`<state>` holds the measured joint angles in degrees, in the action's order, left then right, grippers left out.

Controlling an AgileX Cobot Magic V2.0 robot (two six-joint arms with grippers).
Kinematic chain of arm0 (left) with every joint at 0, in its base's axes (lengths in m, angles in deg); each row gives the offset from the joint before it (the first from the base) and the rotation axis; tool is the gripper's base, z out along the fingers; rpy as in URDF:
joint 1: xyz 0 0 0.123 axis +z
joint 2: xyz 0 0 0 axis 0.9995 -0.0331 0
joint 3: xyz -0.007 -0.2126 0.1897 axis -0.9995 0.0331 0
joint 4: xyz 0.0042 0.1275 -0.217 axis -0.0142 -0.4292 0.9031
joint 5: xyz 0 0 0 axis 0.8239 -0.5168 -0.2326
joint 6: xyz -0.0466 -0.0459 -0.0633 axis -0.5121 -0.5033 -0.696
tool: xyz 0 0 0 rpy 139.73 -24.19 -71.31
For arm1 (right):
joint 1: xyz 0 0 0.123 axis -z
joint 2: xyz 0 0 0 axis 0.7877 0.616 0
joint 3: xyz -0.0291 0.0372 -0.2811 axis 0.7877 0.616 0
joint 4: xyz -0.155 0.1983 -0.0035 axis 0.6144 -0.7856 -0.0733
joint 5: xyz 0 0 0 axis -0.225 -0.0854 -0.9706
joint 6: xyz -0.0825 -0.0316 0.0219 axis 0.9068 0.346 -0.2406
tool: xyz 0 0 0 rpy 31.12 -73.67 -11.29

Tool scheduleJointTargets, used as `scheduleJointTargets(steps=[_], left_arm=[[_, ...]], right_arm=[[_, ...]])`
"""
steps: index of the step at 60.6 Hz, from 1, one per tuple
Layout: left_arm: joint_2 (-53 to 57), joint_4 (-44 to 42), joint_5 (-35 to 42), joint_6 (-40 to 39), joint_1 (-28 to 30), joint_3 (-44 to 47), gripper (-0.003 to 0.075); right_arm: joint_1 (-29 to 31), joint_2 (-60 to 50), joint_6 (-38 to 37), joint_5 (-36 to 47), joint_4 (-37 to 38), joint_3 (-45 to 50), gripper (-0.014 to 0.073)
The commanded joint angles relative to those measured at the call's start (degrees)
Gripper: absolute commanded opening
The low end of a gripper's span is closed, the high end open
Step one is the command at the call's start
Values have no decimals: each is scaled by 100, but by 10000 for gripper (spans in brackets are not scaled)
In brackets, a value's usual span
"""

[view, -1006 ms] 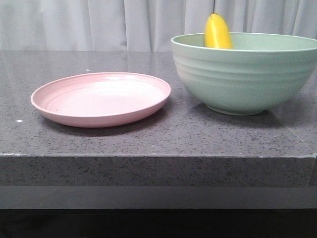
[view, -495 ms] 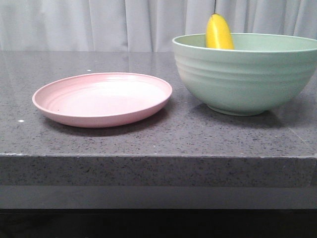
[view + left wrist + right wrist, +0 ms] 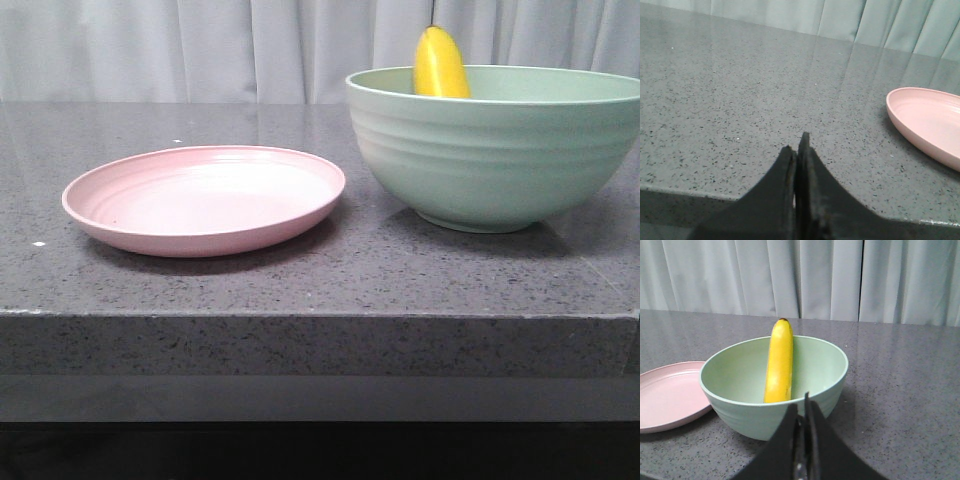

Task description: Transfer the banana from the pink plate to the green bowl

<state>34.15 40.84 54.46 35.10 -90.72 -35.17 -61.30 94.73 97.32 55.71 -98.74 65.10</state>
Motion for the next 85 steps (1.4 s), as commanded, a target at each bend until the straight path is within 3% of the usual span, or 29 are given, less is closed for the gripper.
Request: scheduleJointTargets(steps=[1, 55, 70, 85], left_arm=[[108, 25, 494, -62, 5, 19, -20], [108, 25, 494, -62, 5, 19, -20], [108, 25, 494, -62, 5, 19, -20], [108, 25, 494, -62, 5, 19, -20]], right_arm=[[-12, 65, 54, 453, -30, -143, -60], [-6, 65, 35, 576, 98, -71, -60], [438, -169, -1591, 1328, 1312, 587, -60], [1015, -841, -1718, 1279, 1453, 1863, -60]])
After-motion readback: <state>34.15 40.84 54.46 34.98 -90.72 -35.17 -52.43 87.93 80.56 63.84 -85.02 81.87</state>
